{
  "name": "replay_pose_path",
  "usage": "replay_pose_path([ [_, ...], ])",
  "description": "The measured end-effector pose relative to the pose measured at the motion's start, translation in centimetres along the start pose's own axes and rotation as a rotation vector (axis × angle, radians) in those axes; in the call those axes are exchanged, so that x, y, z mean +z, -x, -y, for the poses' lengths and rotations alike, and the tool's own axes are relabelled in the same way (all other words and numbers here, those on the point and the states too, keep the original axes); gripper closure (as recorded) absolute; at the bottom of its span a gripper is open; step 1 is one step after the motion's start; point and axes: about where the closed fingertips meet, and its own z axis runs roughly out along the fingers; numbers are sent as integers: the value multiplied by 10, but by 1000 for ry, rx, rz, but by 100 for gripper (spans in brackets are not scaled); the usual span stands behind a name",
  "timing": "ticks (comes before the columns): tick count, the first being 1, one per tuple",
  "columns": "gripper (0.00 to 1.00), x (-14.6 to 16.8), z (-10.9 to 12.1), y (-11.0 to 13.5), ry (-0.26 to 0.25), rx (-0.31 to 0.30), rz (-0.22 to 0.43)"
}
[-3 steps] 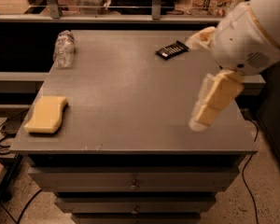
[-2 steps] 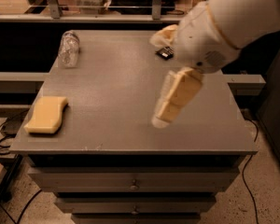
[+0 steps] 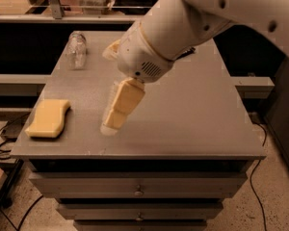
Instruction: Pick sponge
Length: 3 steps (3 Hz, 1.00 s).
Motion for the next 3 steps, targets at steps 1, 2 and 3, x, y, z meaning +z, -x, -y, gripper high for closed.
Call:
replay_pose_path([
  [1, 0, 36, -1, 16, 52, 4, 25],
  [2, 0, 66, 0, 25, 80, 18, 43],
  [3, 0, 90, 10, 31, 75, 44, 65],
])
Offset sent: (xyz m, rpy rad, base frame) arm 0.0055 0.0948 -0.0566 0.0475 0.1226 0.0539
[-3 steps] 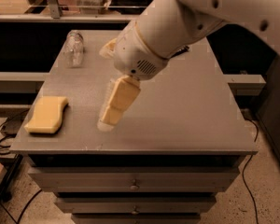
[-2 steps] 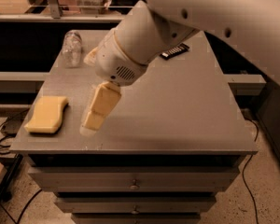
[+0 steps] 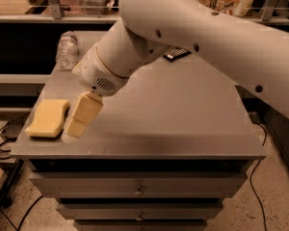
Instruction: Pick sponge
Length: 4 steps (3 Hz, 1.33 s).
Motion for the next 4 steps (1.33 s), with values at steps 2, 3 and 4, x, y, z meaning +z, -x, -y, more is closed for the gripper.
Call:
replay_pose_path([
  [2, 0, 42, 20, 10, -18, 48, 42],
  [3, 0, 67, 23, 14, -13, 64, 63],
  [4, 0, 93, 24, 20, 4, 69, 80],
])
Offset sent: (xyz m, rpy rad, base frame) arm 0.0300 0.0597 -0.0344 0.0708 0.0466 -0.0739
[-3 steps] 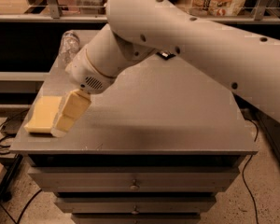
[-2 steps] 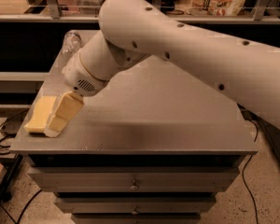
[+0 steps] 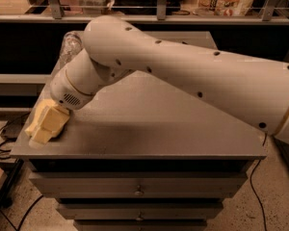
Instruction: Pick sponge
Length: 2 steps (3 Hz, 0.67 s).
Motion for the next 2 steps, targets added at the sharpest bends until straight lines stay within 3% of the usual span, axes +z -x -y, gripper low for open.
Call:
replay_pose_path([
  [1, 0, 19, 1, 0, 10, 6, 11],
  [2, 26, 31, 6, -4, 18, 18, 7],
])
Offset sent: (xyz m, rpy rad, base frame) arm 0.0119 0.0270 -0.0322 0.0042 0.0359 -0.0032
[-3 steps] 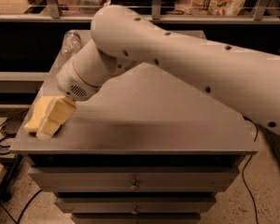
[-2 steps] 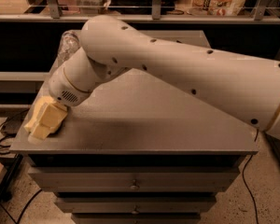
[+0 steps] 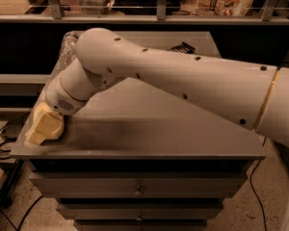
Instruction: Pick sponge
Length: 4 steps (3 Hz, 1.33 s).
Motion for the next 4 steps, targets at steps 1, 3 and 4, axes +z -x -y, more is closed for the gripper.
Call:
replay_pose_path([
  [1, 49, 1, 2, -4, 2, 9, -5],
  [3, 95, -22, 10, 7, 24, 8, 33],
  [4, 100, -68, 21, 31, 50, -36, 76],
])
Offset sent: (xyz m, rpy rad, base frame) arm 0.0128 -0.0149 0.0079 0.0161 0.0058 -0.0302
